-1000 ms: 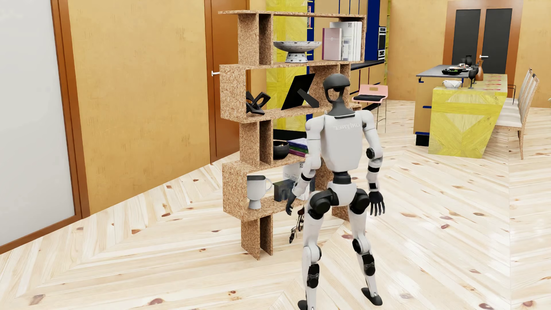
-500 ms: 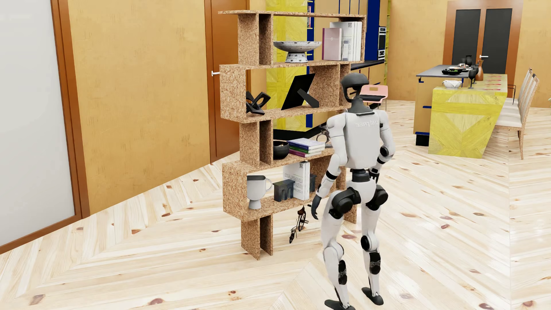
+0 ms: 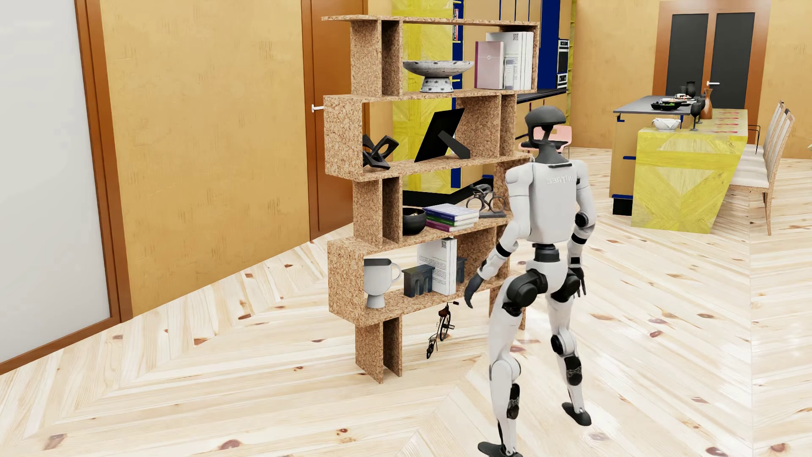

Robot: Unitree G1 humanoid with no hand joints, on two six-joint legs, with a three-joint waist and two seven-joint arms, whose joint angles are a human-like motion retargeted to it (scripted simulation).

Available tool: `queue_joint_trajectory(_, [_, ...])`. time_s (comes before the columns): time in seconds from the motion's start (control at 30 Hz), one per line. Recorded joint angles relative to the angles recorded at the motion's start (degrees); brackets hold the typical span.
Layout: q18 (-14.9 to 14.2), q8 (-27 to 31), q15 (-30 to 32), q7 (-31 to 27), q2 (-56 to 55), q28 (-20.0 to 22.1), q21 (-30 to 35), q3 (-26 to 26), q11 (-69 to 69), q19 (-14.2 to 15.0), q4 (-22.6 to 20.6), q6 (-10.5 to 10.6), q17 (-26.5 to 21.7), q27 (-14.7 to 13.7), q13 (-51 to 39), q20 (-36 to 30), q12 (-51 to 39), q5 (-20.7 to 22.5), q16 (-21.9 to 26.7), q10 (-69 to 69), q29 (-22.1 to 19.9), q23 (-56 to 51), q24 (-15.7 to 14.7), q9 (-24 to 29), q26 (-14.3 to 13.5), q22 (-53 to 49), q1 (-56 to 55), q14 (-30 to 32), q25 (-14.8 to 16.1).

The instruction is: Go to the shelves

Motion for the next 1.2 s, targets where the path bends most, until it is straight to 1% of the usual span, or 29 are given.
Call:
queue_joint_trajectory(0.03, [-0.93,-1.38,-1.87,-0.87,0.93,0.03,0.28,-0.03,0.28,-1.05,1.95,0.02,0.84,0.12,-0.31,0.32,0.25,1.59,0.35,0.89,-1.16,0.09,-0.02,0.01,0.73,0.5,-0.23,0.27,0.38])
queue_joint_trajectory(0.1, [-1.5,-3.21,-4.39,-2.06,1.71,-0.31,1.26,-0.01,1.18,-3.56,6.48,0.64,1.62,-0.9,-1.33,1.5,1.33,5.72,0.56,3.73,-3.8,0.13,-0.39,0.1,1.94,1.22,-1.64,1.73,1.06])
queue_joint_trajectory(0.13, [-1.05,-3.96,-5.37,-2.57,2.08,-0.71,2.4,0.1,1.29,-4.54,8.61,1.08,1.72,-1.28,-2.02,1.7,1.5,7.83,-0.06,5.21,-4.54,-0.26,-0.13,0.13,2.62,1.84,-2.47,3.05,1.21])
queue_joint_trajectory(0.17, [0.0,-4.8,-6.07,-2.77,2.62,-1.45,3.6,0.23,0.98,-5.52,10.5,1.52,1.74,-1.55,-3.3,1.48,1.56,9.8,-0.81,6.4,-4.79,-0.36,0.5,0.14,3.34,2.18,-3.24,4.52,1.35])
queue_joint_trajectory(0.2, [2.36,-5.68,-6.4,-2.32,3.38,-2.37,4.55,0.36,0.22,-6.47,12.41,1.92,1.61,-1.76,-4.53,1.36,1.68,11.62,-1.29,7.38,-5.0,-0.56,1.24,0.15,3.56,2.42,-4.08,5.89,1.65])
queue_joint_trajectory(0.23, [5.47,-6.6,-6.56,0.21,4.18,-2.9,5.05,0.42,-0.75,-7.34,14.28,2.29,1.45,-1.76,-5.63,1.51,1.69,13.12,-1.81,8.25,-5.49,-0.83,1.86,0.15,3.69,2.7,-4.74,7.73,2.19])
queue_joint_trajectory(0.27, [8.96,-7.45,-6.72,4.64,4.78,-2.84,5.2,0.46,-1.47,-8.08,16.25,2.63,1.29,-1.57,-6.54,1.9,1.54,14.3,-2.48,8.9,-6.23,-1.13,2.24,0.12,3.93,3.05,-5.07,9.13,2.88])
queue_joint_trajectory(0.3, [10.5,-8.0,-7.06,7.14,5.01,-2.63,5.37,0.67,-1.53,-8.73,16.7,2.88,1.05,-1.42,-7.66,2.61,1.8,15.13,-2.71,9.94,-7.04,-0.96,2.4,0.09,3.69,3.15,-5.47,8.49,3.67])
queue_joint_trajectory(0.33, [7.66,-8.29,-7.54,5.86,4.96,-2.04,5.71,1.06,-1.06,-9.3,15.09,2.95,0.62,-1.41,-8.51,3.17,1.74,15.55,-3.12,11.75,-7.6,-0.89,2.64,0.1,3.57,3.3,-6.52,6.86,4.3])
queue_joint_trajectory(0.37, [2.6,-8.53,-8.08,3.06,4.82,-1.49,6.19,1.37,-0.41,-9.79,12.24,2.91,-0.01,-1.53,-9.2,3.58,1.57,15.74,-3.43,13.65,-7.79,-0.94,2.97,0.1,3.47,3.39,-7.68,4.58,4.81])
queue_joint_trajectory(0.4, [-1.54,-8.85,-8.53,-0.18,4.78,-1.44,6.62,1.52,0.07,-10.22,8.72,2.81,-0.71,-1.66,-9.7,3.86,1.37,15.8,-3.56,14.96,-7.84,-1.1,3.27,0.04,3.36,3.41,-8.59,2.24,5.28])
queue_joint_trajectory(0.43, [-3.85,-9.32,-8.86,-3.9,4.93,-2.08,6.82,1.55,0.22,-10.62,4.65,2.69,-1.37,-1.73,-9.94,3.98,1.14,15.78,-3.53,15.45,-8.0,-1.37,3.45,-0.07,3.23,3.44,-9.12,0.27,5.77])
queue_joint_trajectory(0.47, [-3.12,-10.08,-9.11,-3.81,5.24,-3.11,6.73,1.31,0.16,-10.98,2.75,2.63,-1.85,-1.7,-9.95,3.96,0.91,15.73,-3.34,15.22,-8.34,-1.66,3.53,-0.24,3.08,3.5,-8.98,-1.08,6.35])
queue_joint_trajectory(0.5, [-0.8,-10.93,-9.18,0.37,5.71,-3.99,6.42,0.96,-0.25,-11.29,3.15,2.67,-2.17,-1.57,-9.81,3.83,0.66,15.7,-3.12,13.67,-8.78,-1.91,3.62,-0.47,2.98,3.59,-7.89,-1.86,7.01])
queue_joint_trajectory(0.53, [3.15,-11.53,-9.15,4.04,6.22,-4.36,6.09,0.79,-0.9,-11.54,3.43,2.75,-2.35,-1.37,-9.62,3.69,0.41,15.77,-2.97,10.98,-9.24,-2.0,3.77,-0.72,2.99,3.69,-6.38,-1.23,7.67])
queue_joint_trajectory(0.57, [5.52,-11.91,-9.05,6.26,6.73,-4.27,5.94,0.76,-1.53,-11.72,3.43,2.82,-2.4,-1.12,-9.46,3.7,0.22,15.85,-2.92,8.02,-9.61,-1.8,3.89,-0.95,3.1,3.78,-4.73,-0.61,8.24])
queue_joint_trajectory(0.6, [5.74,-12.16,-8.95,6.55,7.2,-3.78,5.99,0.82,-2.03,-11.82,2.93,2.83,-2.41,-0.76,-8.99,3.61,-0.42,15.87,-3.36,5.42,-9.71,-1.7,3.91,-1.12,3.68,4.05,-3.38,-0.14,8.58])
queue_joint_trajectory(0.63, [5.33,-12.45,-8.91,6.2,7.66,-3.53,6.23,0.86,-2.44,-11.84,2.39,2.8,-2.31,-0.35,-8.67,3.56,-0.79,15.77,-3.6,3.51,-9.48,-1.27,3.79,-1.23,3.93,4.19,-2.4,0.58,8.79])
queue_joint_trajectory(0.73, [3.51,-13.66,-8.78,5.38,8.52,-3.6,8.09,0.74,-3.24,-11.78,1.33,2.65,-1.64,0.16,-7.95,2.89,-1.35,15.13,-3.51,0.89,-7.52,0.54,3.62,-1.4,3.46,3.86,-1.35,1.87,8.73])
queue_joint_trajectory(0.9, [3.84,-15.02,-8.72,4.02,8.25,-3.34,11.84,0.83,-3.04,-11.99,0.61,3.04,-0.76,-0.37,-8.41,3.41,-0.12,14.43,-3.13,1.43,-5.17,3.47,2.99,-1.3,2.71,2.41,-2.25,2.2,7.84])
queue_joint_trajectory(1.1, [4.04,-14.02,-8.66,4.8,6.87,-3.48,12.47,1.27,-2.25,-12.42,1.48,3.64,-0.74,-1.06,-9.35,2.81,1.94,15.02,-2.6,2.3,-6.39,1.59,2.98,-0.9,4.21,4.24,-3.13,2.1,7.5])
queue_joint_trajectory(1.2, [4.15,-13.72,-8.64,5.02,6.35,-4.42,12.65,1.38,-2.08,-12.69,1.74,3.82,-1.15,-1.58,-10.26,2.62,3.06,15.31,-2.13,2.12,-7.26,1.44,2.96,-0.79,4.16,5.0,-3.33,2.22,7.62])
